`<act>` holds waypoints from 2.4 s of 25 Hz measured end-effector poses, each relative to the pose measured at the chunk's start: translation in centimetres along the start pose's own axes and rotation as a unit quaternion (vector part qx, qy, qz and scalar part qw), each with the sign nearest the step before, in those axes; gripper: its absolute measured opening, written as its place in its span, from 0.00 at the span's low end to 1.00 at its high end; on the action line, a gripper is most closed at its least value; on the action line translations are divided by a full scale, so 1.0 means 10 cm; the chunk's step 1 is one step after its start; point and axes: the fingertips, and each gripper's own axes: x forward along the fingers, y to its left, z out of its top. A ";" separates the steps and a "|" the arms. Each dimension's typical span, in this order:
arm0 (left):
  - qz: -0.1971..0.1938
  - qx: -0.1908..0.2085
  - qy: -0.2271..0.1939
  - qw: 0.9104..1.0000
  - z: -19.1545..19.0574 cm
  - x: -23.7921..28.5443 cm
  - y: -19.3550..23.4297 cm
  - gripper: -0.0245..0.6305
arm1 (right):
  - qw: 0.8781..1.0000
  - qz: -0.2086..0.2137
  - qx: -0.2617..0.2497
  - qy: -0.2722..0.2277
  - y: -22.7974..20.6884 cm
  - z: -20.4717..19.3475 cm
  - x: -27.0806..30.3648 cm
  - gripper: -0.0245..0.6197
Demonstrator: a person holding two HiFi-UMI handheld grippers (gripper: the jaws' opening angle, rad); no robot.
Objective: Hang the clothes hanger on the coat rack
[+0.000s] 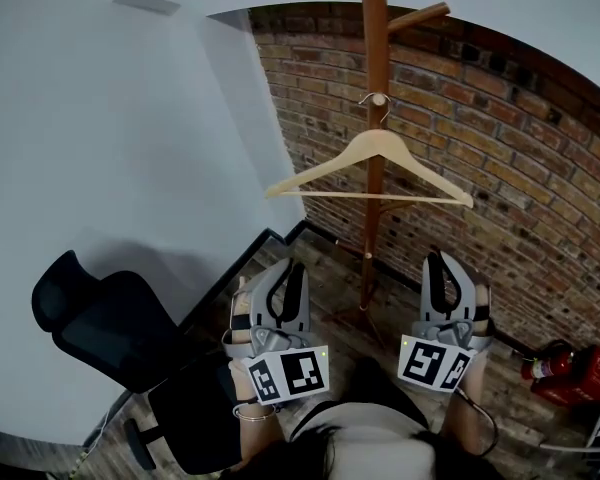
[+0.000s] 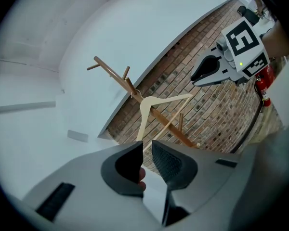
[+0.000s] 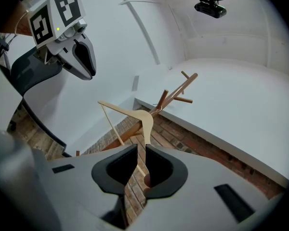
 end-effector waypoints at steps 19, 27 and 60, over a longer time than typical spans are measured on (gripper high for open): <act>-0.015 -0.010 -0.015 1.000 -0.07 -0.88 -0.10 0.07 | 1.000 -0.015 0.014 0.008 0.21 0.29 -0.88 0.12; -0.007 -0.020 -0.015 1.000 -0.01 -1.02 -0.11 0.07 | 0.999 -0.013 0.029 0.009 0.16 0.31 -1.00 0.10; -0.004 -0.075 0.007 0.997 0.83 -1.88 -0.87 0.05 | 0.998 0.031 0.050 -0.017 -0.27 -0.18 -1.95 0.10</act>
